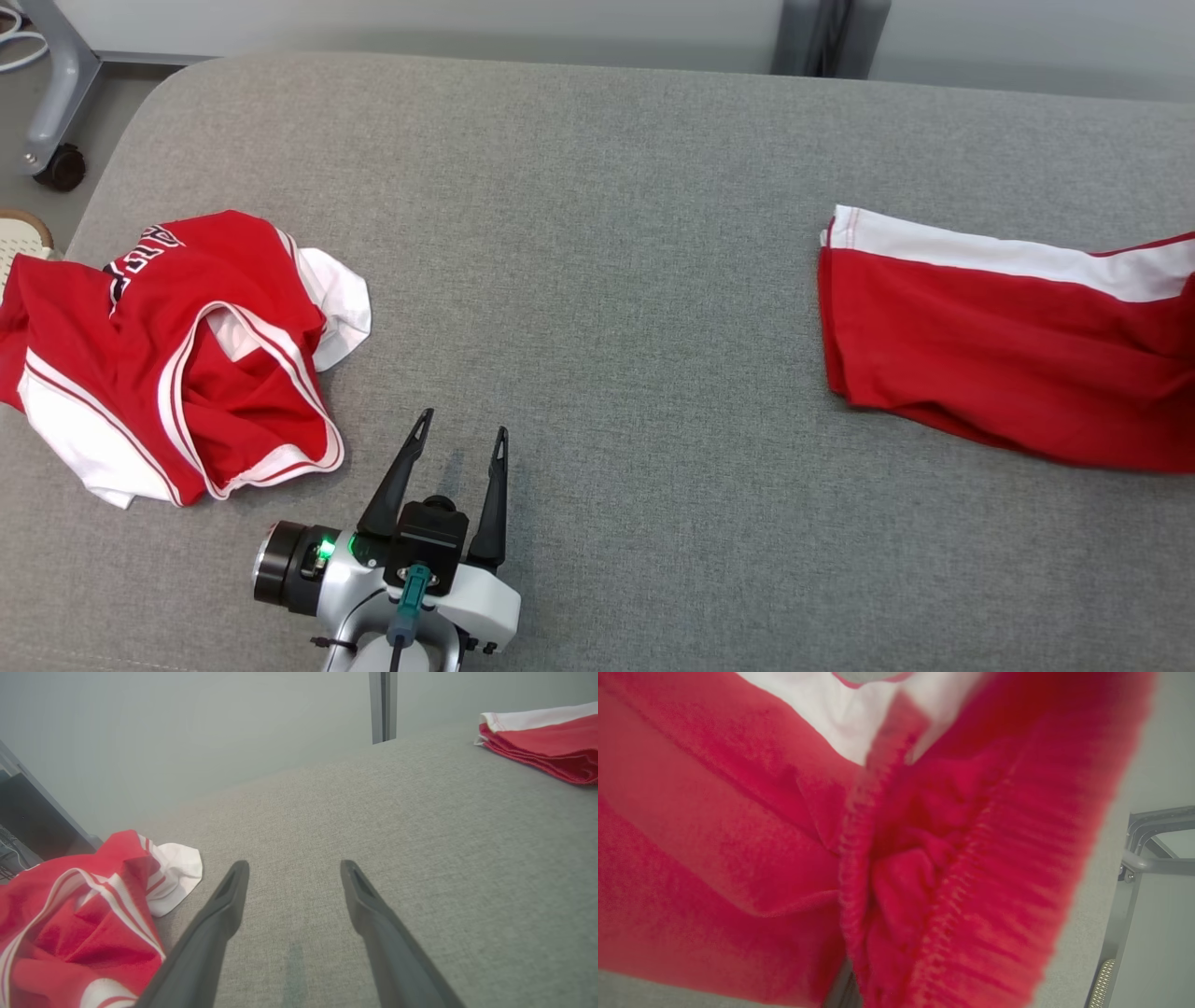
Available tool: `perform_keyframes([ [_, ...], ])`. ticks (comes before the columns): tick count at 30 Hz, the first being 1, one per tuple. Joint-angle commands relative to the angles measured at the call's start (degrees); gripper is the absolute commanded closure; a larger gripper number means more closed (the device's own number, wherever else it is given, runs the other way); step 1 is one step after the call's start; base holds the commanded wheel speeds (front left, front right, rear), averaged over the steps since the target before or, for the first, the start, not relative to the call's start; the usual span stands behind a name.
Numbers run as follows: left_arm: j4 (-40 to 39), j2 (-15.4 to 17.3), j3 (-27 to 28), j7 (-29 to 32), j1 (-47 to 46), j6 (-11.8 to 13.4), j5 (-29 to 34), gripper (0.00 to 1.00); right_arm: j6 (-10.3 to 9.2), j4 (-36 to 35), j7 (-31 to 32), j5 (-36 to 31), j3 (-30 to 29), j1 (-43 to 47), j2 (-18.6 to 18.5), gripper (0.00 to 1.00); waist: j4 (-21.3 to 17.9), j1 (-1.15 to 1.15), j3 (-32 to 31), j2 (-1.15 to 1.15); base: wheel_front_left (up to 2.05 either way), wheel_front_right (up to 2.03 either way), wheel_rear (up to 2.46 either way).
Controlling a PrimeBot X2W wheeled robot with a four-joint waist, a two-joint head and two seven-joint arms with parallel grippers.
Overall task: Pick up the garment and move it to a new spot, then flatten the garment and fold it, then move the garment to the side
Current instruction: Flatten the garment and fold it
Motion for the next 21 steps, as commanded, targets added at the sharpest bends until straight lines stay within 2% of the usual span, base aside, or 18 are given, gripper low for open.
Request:
perform_keyframes([
  [1, 0.0, 0.2, -0.1, -0.2, -0.8, -0.1, 0.2, 0.0, -0.01, 1.1, -0.5, -1.1, 0.2, -0.7, -0.2, 1.0, 0.2, 0.0, 0.3, 0.0, 0.0, 0.0, 0.0],
  [6, 0.2, 0.1, -0.4, -0.2, -1.4, 0.2, 0.0, 0.0, -0.01, 6.2, -1.9, -4.6, 0.8, -2.0, 1.5, 1.0, 0.4, 0.0, 1.2, 0.0, 0.0, 0.0, 0.0],
  [11, 0.5, 0.0, -0.6, -0.2, -1.9, 0.5, -0.3, 0.0, -0.01, 7.7, -3.3, -5.2, 0.9, -2.8, 3.1, 1.0, 0.5, 0.0, 1.5, 0.0, 0.0, 0.0, 0.0],
  [17, 1.2, -0.2, -0.9, -0.2, -2.3, 0.6, -0.7, 0.0, -0.01, 7.3, -3.3, -4.3, 1.1, -3.3, 5.3, 1.0, 0.2, 0.0, 1.0, 0.0, 0.0, 0.0, 0.0],
  [21, 1.8, -0.3, -1.0, -0.2, -2.0, 0.8, -1.1, 0.0, -0.01, 6.9, -2.6, -1.3, 1.1, -3.4, 6.3, 1.0, 0.0, 0.0, -0.1, 0.0, 0.0, 0.0, 0.0],
])
